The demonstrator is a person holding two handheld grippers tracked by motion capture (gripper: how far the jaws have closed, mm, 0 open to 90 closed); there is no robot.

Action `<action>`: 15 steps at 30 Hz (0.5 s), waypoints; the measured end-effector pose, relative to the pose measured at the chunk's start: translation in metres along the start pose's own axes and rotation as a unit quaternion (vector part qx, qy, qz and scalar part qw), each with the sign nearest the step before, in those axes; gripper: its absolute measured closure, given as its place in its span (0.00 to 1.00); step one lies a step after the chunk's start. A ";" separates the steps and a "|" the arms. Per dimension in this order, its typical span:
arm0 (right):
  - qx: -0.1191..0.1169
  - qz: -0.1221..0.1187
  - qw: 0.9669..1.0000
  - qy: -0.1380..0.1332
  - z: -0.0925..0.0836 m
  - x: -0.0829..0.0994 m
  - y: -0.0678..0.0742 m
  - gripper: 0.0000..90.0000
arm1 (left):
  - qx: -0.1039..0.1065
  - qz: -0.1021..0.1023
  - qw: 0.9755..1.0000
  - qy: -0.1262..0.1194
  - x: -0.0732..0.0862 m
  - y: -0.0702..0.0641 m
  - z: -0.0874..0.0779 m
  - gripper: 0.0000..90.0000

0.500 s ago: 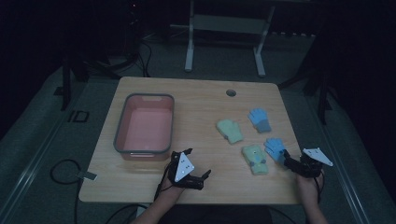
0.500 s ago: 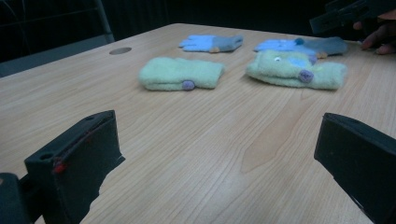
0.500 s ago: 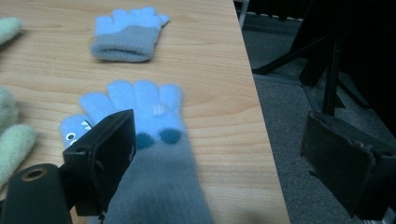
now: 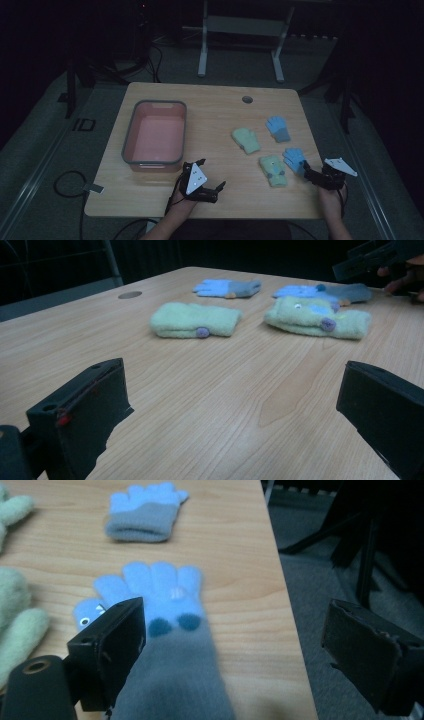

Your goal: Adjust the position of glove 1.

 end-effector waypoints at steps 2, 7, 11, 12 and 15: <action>-0.004 -0.002 1.000 0.012 -0.001 -0.003 0.000 0.14 | 0.001 -0.001 1.000 0.000 0.000 0.000 0.000 0.00; -0.047 0.017 0.998 0.034 -0.007 -0.018 0.004 0.16 | 0.001 0.000 1.000 -0.001 0.000 0.000 0.000 0.00; -0.052 0.004 0.998 0.029 -0.012 -0.033 0.010 0.13 | 0.002 0.000 1.000 -0.002 0.000 0.000 0.000 0.00; -0.055 0.004 0.998 0.027 -0.012 -0.037 0.011 0.13 | 0.002 -0.001 1.000 -0.002 0.000 0.000 0.000 0.00; -0.068 0.003 0.997 0.026 -0.013 -0.046 0.018 0.13 | 0.002 -0.001 1.000 -0.003 0.000 0.000 0.000 0.00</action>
Point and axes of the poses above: each handheld gripper's, and its own axes: z roughly forward along the jaws, x roughly out of its underside, y roughly to its left, the point moved 6 cm from there along z, roughly forward along the jaws
